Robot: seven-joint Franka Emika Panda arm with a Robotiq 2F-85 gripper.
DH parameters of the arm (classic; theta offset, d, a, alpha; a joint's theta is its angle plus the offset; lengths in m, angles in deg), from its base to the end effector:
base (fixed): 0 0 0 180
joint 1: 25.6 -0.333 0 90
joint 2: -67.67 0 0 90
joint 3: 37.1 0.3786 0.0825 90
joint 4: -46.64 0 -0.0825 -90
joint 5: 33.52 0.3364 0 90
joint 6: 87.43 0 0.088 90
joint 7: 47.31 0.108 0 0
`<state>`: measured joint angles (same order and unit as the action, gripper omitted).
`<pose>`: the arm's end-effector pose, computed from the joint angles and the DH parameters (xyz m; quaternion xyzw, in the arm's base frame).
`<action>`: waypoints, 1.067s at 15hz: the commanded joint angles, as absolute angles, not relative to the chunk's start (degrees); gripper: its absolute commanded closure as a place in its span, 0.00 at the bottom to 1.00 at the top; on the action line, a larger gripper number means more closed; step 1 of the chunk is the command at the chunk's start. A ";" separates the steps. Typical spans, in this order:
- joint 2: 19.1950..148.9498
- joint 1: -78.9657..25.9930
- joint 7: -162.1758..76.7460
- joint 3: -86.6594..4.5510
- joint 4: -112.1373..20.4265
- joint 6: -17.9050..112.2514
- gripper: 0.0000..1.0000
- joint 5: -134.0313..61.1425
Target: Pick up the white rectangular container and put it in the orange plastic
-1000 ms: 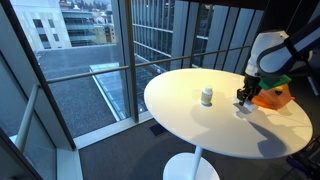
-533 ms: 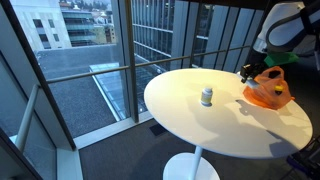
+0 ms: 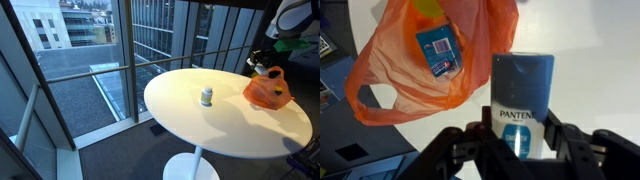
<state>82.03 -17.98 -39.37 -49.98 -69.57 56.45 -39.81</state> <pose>0.5590 -0.1974 0.4417 0.9710 -0.1978 0.1100 0.0769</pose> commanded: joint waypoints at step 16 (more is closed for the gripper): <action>89.45 -12.77 -37.81 -55.67 -63.80 57.18 0.75 -41.33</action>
